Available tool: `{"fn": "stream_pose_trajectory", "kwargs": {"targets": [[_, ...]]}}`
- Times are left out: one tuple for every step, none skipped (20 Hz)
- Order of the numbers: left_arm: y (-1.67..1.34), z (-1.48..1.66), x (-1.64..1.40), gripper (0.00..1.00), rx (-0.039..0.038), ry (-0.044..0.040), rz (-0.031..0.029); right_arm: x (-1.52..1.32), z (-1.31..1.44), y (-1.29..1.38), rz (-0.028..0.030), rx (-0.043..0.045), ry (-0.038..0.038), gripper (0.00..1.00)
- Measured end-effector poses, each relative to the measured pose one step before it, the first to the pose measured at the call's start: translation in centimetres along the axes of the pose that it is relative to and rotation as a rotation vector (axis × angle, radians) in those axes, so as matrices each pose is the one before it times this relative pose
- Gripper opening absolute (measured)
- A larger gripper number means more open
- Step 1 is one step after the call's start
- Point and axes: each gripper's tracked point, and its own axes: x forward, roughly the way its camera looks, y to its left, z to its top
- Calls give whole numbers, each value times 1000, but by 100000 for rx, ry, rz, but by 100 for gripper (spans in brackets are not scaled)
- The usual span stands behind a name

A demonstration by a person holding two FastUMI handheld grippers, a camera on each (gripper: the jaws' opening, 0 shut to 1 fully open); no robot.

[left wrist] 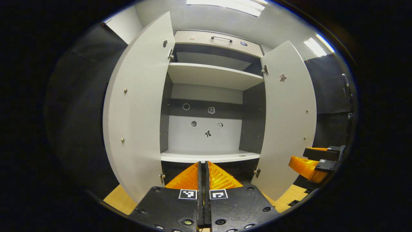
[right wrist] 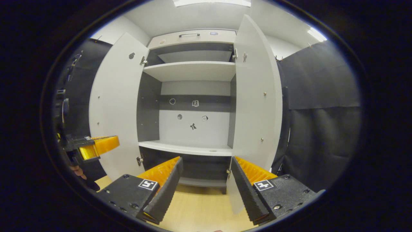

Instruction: Open the right door of the double-door shoe cabinet with the right hand, and open the left door with the left hand.

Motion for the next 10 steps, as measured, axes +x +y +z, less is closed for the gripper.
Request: {"fn": "stream_pose_trajectory", "kwargs": {"targets": [[-316, -364, 143, 0, -1232, 434, 244, -88, 45, -215, -200, -13, -344, 94], [227, -77, -2, 1, -443, -46, 950, -43, -84, -258, -374, 84, -94, 94], [519, 29, -32, 15, 363, -406, 2388, 9, -56, -256, -565, 271, 93, 94], [451, 183, 113, 10, 1125, -750, 1325, 104, -51, -154, -307, 410, 116, 94], [161, 133, 92, 21, 1458, -541, 1100, 82, -7, -121, -186, 546, 131, 94], [177, -111, 99, 40, 1067, 280, 202, 67, -1, -125, -145, 522, 70, 94], [-122, 58, -100, 53, 624, -355, -618, 26, 30, -74, -70, 374, -207, 94], [14, 175, -112, 62, 399, -802, 273, 73, 24, -75, -185, 279, -156, 94], [296, 259, -32, 79, 693, -920, 1123, 7, 5, -29, 21, 294, -56, 94], [283, 71, -85, 85, 233, -436, 1272, 54, -41, 71, 202, 320, 37, 94]]}}
